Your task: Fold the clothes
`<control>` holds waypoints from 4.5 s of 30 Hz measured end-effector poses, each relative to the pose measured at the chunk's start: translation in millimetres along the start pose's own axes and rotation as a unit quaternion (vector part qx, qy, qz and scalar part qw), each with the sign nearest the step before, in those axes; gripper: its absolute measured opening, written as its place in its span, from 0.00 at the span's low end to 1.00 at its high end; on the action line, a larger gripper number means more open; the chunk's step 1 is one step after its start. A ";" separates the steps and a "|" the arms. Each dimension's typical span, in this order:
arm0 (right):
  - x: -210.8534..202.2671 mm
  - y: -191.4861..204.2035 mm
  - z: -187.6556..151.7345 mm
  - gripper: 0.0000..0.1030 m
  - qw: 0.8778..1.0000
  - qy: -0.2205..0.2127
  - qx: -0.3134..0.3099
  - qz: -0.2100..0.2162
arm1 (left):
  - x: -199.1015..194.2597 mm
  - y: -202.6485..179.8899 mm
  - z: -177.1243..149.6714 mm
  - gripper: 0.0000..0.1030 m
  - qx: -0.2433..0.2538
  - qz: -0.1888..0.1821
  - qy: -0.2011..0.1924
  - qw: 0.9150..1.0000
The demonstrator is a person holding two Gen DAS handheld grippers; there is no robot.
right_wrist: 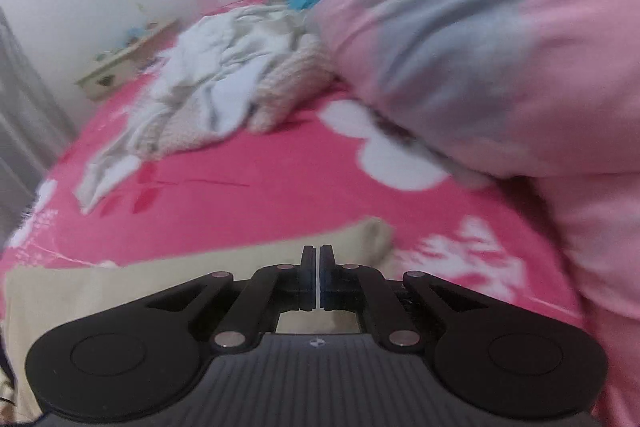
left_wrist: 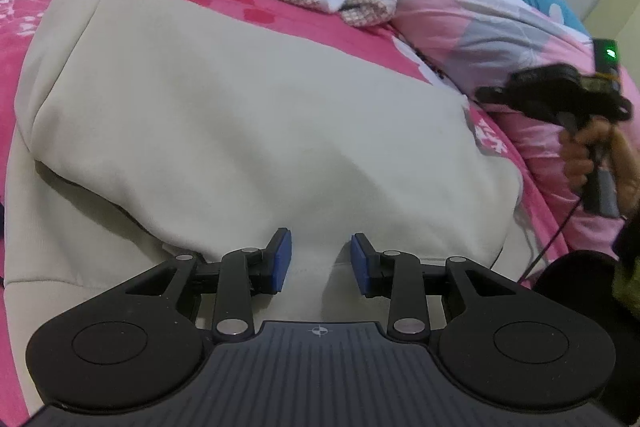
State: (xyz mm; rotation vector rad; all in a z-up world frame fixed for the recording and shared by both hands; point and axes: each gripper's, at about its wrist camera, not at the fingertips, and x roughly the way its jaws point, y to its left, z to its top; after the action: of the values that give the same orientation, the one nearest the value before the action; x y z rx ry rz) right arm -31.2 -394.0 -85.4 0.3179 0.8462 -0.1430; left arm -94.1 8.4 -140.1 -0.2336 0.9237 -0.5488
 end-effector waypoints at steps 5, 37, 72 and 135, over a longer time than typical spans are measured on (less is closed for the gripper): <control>32.5 -26.6 -5.6 0.00 0.998 0.007 0.069 -0.007 | -8.6 -0.4 -4.4 0.32 -0.002 0.001 -0.015 1.000; 94.8 305.4 -40.4 0.05 0.944 0.143 -0.171 0.244 | -22.4 80.2 6.6 0.36 -0.082 0.158 -0.106 0.978; 106.6 383.3 -64.3 0.22 0.921 0.089 -0.311 0.215 | -18.5 74.1 -2.3 0.37 -0.036 0.165 -0.124 0.978; 62.5 406.8 -158.7 0.82 0.878 0.131 -0.443 0.129 | -74.4 14.8 -22.0 0.04 0.003 0.098 -0.114 0.989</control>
State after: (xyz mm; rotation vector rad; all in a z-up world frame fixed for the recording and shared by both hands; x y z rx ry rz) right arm -1.7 42.6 -141.7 -0.4291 1.0401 0.5462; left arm -142.3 62.0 -107.9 -0.1920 0.7133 -0.3353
